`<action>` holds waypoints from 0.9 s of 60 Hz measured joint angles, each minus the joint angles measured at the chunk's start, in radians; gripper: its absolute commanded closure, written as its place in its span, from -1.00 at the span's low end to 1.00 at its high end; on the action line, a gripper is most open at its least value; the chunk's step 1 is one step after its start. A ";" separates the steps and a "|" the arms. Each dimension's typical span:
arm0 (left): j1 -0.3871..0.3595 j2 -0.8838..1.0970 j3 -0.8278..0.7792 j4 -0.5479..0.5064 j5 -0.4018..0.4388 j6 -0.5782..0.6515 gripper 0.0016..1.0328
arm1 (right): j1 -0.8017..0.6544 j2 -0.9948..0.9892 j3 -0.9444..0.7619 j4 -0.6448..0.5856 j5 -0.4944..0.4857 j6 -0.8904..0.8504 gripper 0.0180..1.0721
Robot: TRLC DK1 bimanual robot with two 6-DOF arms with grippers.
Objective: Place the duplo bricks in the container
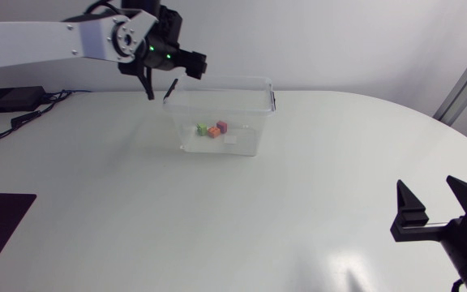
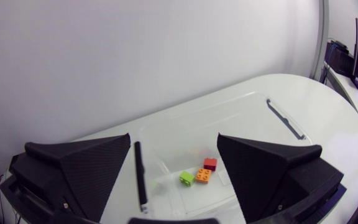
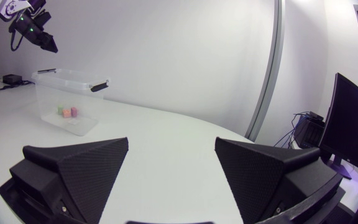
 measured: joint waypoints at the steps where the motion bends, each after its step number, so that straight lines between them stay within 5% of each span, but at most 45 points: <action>1: 0.009 -0.023 -0.013 0.004 0.000 0.000 -0.93 | 0.000 0.000 0.000 0.000 0.002 0.000 -0.91; 10: 0.068 -0.210 -0.143 0.019 -0.001 0.027 -0.93 | 0.000 0.000 0.000 0.005 0.002 0.000 -0.91; 19: 0.089 -0.395 -0.399 0.179 0.000 0.045 -0.93 | 0.000 0.000 0.000 0.060 0.003 0.000 -0.91; 54: 0.143 -0.946 -0.852 0.233 0.012 0.026 -0.91 | 0.022 -0.001 -0.019 0.207 0.003 0.035 -0.91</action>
